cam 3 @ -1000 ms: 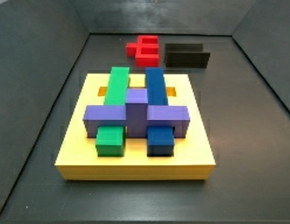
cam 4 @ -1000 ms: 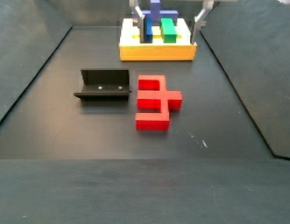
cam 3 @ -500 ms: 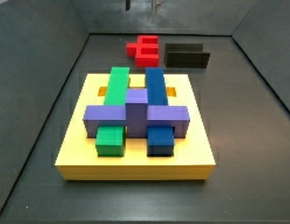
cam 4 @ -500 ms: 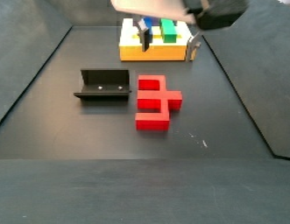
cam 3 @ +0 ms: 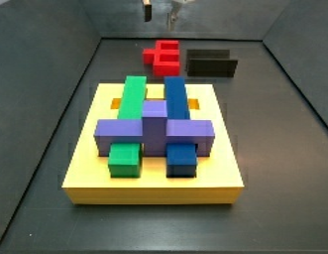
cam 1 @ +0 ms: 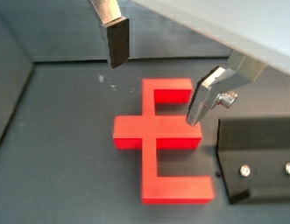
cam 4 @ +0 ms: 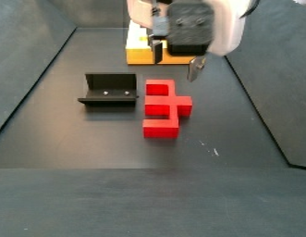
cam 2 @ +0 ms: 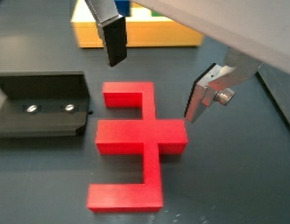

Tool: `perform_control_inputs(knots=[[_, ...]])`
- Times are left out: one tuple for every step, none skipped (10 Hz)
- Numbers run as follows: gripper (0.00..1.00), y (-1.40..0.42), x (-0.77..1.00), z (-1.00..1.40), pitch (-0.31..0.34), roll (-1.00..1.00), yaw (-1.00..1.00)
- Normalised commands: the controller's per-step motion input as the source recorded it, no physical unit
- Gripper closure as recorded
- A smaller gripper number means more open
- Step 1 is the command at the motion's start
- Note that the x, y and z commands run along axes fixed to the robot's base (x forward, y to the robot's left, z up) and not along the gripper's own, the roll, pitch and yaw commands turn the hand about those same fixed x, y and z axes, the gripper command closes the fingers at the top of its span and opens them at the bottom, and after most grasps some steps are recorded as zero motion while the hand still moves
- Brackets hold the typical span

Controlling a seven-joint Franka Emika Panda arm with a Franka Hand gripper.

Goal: Pick up the red object. Move up. Place the red object on the fixture. Regrasp the red object. Move to above the board. Insert the red object.
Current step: Pick up the red object.

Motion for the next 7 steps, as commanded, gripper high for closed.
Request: perform_control_inputs(knots=[[0.0,0.0,0.0,-0.25,-0.177,-0.15,-0.97],[0.0,0.0,0.0,-0.24,-0.214,-0.23,-0.87],[0.0,0.0,0.0,-0.26,-0.157,-0.2,-0.84],[0.0,0.0,0.0,-0.3,-0.111,-0.18,-0.85],[0.0,0.0,0.0,-0.28,-0.07,-0.16,-0.82],[0.0,0.04,-0.07,-0.25,-0.057,-0.16,-0.75],[0.0,0.08,-0.1,-0.26,-0.03,-0.14,-0.73]])
